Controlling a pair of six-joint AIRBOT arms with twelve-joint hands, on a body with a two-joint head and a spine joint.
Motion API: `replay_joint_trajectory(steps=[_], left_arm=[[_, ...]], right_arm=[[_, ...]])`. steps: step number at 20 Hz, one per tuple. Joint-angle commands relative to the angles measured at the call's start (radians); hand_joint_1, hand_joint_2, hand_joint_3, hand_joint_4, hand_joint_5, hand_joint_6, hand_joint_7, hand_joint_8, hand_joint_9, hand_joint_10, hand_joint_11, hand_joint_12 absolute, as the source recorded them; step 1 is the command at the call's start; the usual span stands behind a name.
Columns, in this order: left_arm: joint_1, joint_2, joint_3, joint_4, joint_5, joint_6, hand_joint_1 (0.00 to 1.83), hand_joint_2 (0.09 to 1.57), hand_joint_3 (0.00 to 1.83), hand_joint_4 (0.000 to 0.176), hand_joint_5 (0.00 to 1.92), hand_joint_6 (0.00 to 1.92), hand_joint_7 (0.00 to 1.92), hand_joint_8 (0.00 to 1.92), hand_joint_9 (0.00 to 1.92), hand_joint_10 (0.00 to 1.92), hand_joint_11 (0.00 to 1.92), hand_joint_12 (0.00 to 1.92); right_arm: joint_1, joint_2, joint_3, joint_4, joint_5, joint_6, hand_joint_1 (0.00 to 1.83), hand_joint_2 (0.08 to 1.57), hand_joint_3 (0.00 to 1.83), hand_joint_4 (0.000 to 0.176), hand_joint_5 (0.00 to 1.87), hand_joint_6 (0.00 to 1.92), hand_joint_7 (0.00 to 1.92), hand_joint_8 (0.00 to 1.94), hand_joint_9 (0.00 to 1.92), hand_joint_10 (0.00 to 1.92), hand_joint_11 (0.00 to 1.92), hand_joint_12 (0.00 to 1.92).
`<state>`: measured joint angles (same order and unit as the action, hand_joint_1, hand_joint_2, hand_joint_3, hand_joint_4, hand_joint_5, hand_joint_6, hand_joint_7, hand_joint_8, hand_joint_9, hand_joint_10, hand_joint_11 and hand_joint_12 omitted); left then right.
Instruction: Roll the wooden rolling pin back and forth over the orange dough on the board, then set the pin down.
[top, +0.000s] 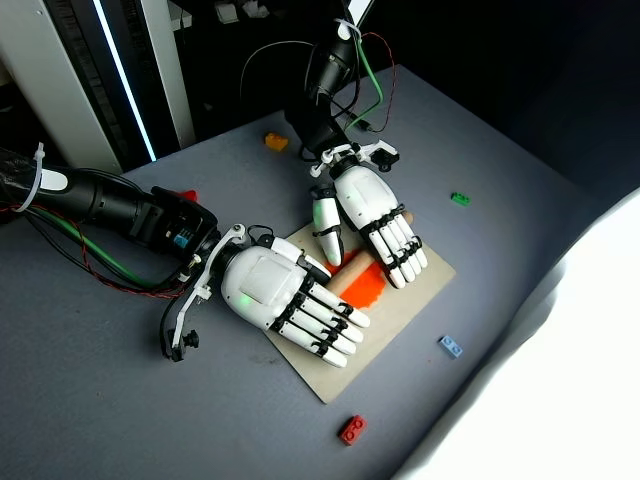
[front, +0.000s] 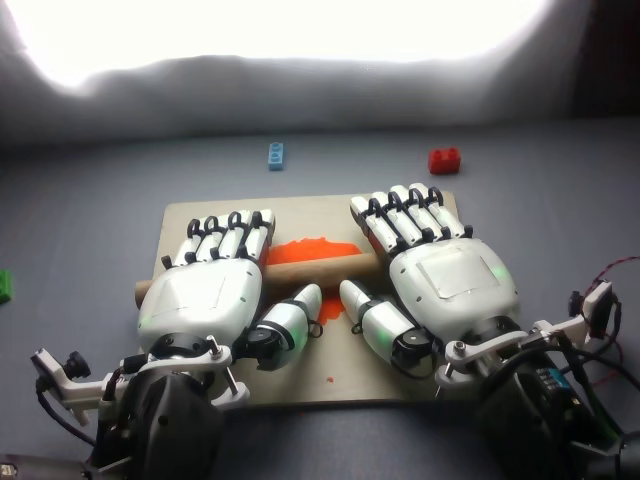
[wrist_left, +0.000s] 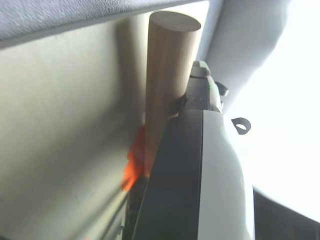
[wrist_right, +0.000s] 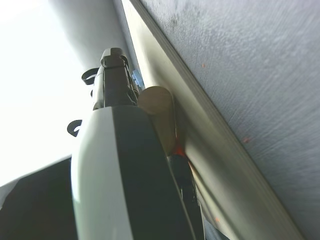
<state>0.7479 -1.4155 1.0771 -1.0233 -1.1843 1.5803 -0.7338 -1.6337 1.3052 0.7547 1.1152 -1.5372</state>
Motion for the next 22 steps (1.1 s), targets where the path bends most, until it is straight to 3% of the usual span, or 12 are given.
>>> replay_joint_trajectory(steps=[1,22], left_arm=[[-0.007,-0.002,0.005,0.051,-0.077,-0.005,0.0,1.43,0.01,0.0,0.0,0.0,0.0,0.0,0.0,0.0,0.0,0.0],[-0.038,-0.027,0.065,0.037,-0.038,-0.011,0.0,1.43,0.0,0.0,0.0,0.0,0.0,0.0,0.0,0.0,0.0,0.0]], right_arm=[[0.015,0.001,0.007,-0.049,0.084,0.007,0.0,1.48,0.03,0.0,0.08,0.02,0.05,0.01,0.0,0.0,0.0,0.0],[0.047,-0.01,0.066,-0.012,0.051,0.017,0.0,1.48,0.03,0.0,0.08,0.02,0.06,0.01,0.0,0.0,0.0,0.0]])
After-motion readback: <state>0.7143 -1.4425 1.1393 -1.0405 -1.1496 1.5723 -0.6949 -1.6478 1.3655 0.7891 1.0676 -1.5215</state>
